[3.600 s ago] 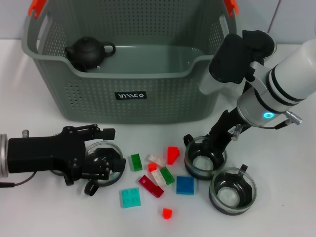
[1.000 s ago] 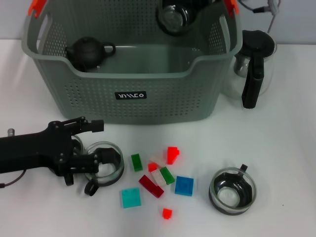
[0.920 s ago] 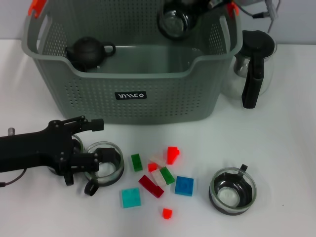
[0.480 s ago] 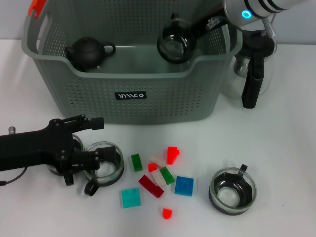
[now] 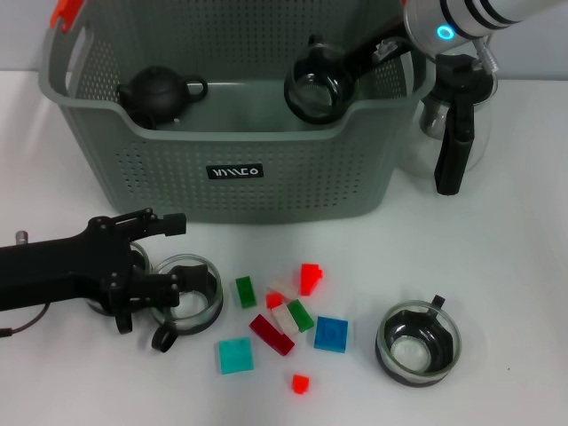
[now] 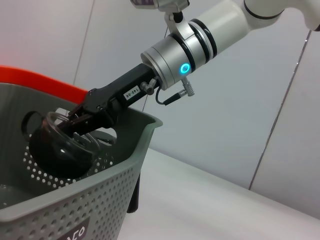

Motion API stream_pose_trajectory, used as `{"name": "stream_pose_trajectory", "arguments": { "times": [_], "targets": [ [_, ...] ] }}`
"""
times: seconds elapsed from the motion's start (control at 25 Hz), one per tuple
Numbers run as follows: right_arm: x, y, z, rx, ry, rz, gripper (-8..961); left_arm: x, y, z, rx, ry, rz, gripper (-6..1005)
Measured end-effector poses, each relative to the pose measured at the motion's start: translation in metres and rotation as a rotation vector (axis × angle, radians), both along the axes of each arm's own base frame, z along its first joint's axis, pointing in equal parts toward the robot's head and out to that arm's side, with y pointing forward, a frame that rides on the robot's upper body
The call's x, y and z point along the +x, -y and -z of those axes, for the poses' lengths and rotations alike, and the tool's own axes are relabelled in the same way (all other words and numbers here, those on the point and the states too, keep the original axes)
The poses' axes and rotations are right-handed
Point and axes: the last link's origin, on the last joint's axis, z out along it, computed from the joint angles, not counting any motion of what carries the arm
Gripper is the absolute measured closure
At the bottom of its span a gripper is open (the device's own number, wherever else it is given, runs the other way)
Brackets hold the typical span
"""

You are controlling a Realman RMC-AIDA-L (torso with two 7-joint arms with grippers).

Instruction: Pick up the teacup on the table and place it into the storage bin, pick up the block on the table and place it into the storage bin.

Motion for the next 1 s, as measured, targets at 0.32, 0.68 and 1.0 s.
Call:
{"name": "stream_pose_trajectory", "arguments": {
  "times": [0.32,0.68,1.0],
  "targets": [
    [-0.002,0.001,0.0,-0.006,0.001,0.001,890,0.0,0.0,0.0,0.001,-0.001,-0.001,95],
    [-0.006,0.0,-0.002,-0.001,-0.001,-0.016,700,-0.001,-0.002,-0.001,0.007,-0.008,-0.005,94],
    [-0.015,-0.002,-0.012,0.033,-0.029,-0.051,611,-0.002,-0.001,-0.001,0.009,-0.006,-0.008,94]
  ]
}}
